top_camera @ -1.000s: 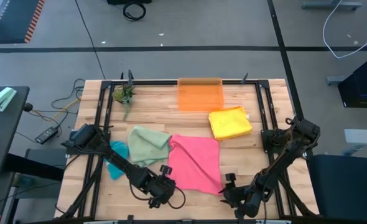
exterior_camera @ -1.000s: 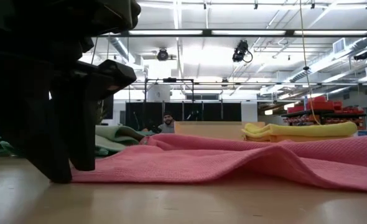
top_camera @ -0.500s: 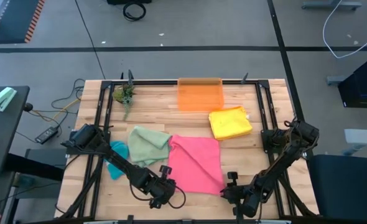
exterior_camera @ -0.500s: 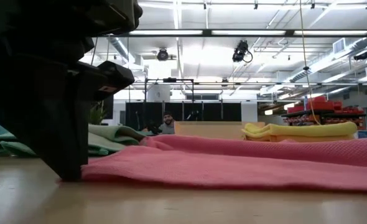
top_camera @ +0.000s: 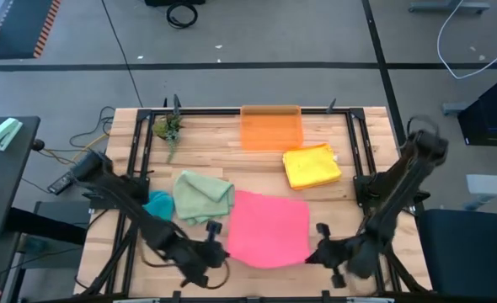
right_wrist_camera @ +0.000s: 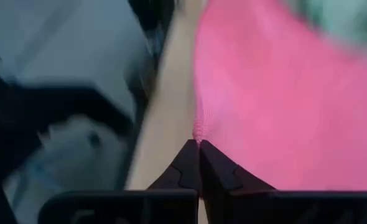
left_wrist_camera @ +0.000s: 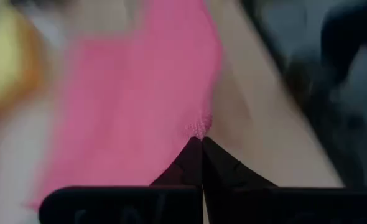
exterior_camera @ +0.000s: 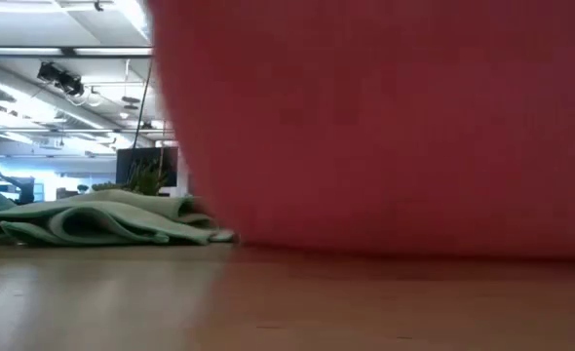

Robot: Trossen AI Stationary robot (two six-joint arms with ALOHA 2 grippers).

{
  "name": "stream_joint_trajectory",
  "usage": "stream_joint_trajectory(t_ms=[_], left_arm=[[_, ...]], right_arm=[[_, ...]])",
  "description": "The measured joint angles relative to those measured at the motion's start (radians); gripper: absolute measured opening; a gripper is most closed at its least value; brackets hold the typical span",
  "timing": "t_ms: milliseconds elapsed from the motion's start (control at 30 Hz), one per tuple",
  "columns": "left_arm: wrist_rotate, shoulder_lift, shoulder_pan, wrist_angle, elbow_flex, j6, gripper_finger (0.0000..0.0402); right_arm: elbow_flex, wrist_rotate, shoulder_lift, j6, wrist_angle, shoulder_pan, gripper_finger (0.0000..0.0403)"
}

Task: Fold microfiber towels
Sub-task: Fold the pink microfiber cloth

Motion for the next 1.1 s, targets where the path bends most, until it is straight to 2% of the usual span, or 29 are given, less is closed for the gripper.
stream_joint_trajectory(t_ms=[100, 233, 367, 500, 567, 667, 833, 933, 1000, 1100], left_arm=[[-0.152, -0.089, -0.008, 0.007, 0.002, 0.037, 0.0002], [-0.254, -0.138, 0.055, 0.022, 0.002, 0.07, 0.0001], [-0.268, -0.158, 0.169, 0.041, 0.002, 0.136, 0.0001], [-0.266, -0.179, 0.286, 0.044, 0.002, 0.203, 0.0001], [-0.24, -0.2, 0.324, 0.053, 0.002, 0.226, 0.0001], [-0.131, -0.219, 0.342, 0.056, 0.002, 0.215, 0.0001], [0.086, -0.213, 0.293, 0.019, 0.003, 0.039, 0.0001], [0.185, -0.176, 0.233, -0.047, 0.002, -0.124, 0.0001], [0.191, -0.13, 0.174, -0.085, 0.001, -0.195, 0.0001], [0.19, -0.018, 0.092, -0.048, 0.002, -0.301, 0.0001]], right_arm=[[0.021, 0.074, -0.129, -0.13, -0.032, 0.01, 0.0006], [0.086, 0.156, -0.248, -0.241, -0.181, -0.028, 0.0004], [0.198, 0.165, -0.311, -0.305, -0.405, -0.1, 0.0003], [0.317, 0.168, -0.319, -0.321, -0.648, -0.178, 0.0003], [0.356, 0.164, -0.318, -0.313, -0.709, -0.198, 0.0003], [0.379, 0.134, -0.305, -0.313, -0.734, -0.2, 0.0003], [0.38, 0.049, -0.226, -0.21, -0.733, -0.147, 0.0003], [0.38, -0.018, -0.113, -0.077, -0.732, -0.091, 0.0003], [0.38, -0.041, -0.014, 0.017, -0.725, -0.04, 0.0003], [0.38, -0.047, 0.164, 0.157, -0.694, 0.029, 0.0003]])
